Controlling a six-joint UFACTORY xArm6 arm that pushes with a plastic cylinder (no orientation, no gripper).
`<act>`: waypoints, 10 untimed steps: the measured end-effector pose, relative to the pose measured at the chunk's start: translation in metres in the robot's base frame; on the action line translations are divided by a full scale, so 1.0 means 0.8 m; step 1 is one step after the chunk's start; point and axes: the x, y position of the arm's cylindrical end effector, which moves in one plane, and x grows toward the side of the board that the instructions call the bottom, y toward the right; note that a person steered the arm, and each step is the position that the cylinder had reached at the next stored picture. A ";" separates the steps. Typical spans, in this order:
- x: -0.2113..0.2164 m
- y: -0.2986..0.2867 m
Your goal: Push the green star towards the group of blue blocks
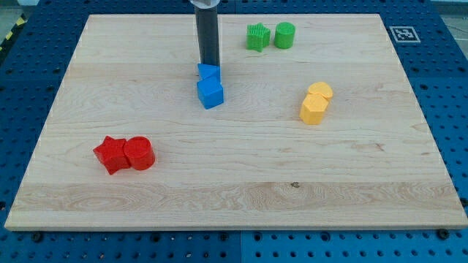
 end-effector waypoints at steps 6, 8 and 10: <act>-0.148 0.033; -0.161 0.075; -0.130 0.086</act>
